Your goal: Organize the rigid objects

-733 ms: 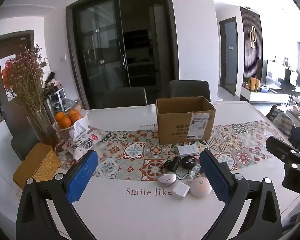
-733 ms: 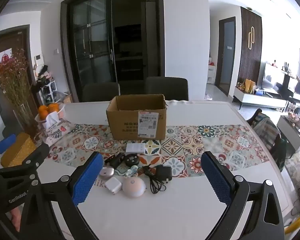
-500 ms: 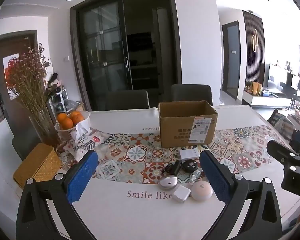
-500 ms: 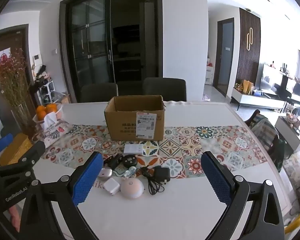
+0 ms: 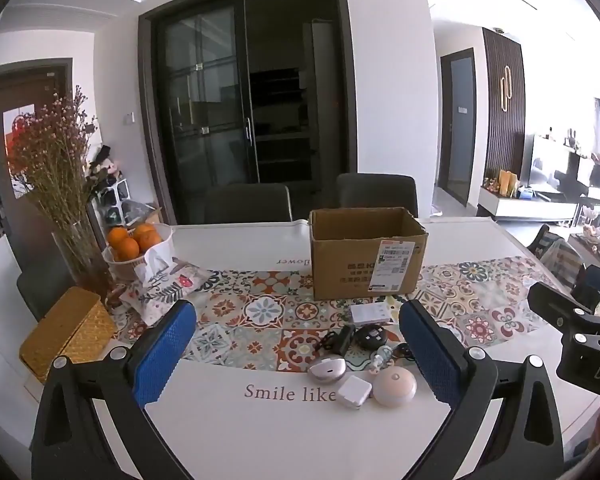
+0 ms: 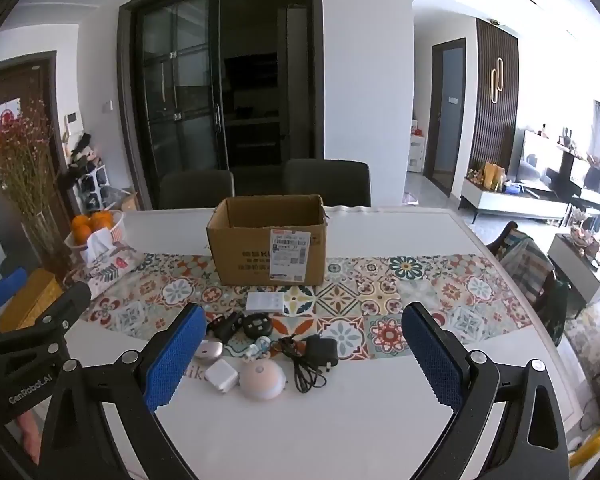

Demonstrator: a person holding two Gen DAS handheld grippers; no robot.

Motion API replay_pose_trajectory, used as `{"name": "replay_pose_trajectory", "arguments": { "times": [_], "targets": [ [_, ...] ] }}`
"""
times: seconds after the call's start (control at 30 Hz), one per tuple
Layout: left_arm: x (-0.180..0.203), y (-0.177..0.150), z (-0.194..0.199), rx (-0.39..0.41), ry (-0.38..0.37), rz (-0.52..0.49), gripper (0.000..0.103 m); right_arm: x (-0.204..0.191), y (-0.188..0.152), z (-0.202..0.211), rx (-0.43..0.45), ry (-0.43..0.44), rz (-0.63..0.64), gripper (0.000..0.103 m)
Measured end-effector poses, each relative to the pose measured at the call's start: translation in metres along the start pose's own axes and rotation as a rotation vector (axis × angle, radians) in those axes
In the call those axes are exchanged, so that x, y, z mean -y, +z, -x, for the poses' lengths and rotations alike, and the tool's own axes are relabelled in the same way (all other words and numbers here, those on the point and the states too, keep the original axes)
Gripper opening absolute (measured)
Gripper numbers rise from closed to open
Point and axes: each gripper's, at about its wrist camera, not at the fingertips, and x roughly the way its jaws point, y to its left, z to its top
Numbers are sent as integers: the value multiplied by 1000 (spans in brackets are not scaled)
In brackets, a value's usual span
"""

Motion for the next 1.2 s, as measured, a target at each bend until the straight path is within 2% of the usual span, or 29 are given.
{"name": "replay_pose_trajectory", "arguments": {
  "times": [1.2],
  "targets": [
    [4, 10, 1, 12, -17, -4, 103, 4, 4, 7, 26, 3, 2, 99]
  ]
}}
